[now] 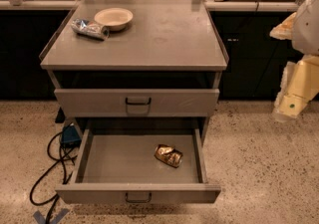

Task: Pick orange can from middle drawer and place on counter

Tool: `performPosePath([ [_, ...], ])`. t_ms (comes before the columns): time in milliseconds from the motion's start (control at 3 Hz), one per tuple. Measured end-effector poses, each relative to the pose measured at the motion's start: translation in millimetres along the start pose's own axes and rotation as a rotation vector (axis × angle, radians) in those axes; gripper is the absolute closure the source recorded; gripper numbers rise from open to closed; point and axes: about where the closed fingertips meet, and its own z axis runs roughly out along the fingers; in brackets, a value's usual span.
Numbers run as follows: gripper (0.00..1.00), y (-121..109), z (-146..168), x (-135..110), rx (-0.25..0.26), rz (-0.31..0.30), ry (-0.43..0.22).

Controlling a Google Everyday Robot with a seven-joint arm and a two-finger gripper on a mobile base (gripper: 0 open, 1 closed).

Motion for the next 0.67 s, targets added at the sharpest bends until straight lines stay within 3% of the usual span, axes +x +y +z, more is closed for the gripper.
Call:
performPosePath([
  [333, 0.0, 0, 0, 0, 0.0, 0.0, 0.0],
  [667, 0.0, 5, 25, 2, -0.047, -0.006, -0.015],
])
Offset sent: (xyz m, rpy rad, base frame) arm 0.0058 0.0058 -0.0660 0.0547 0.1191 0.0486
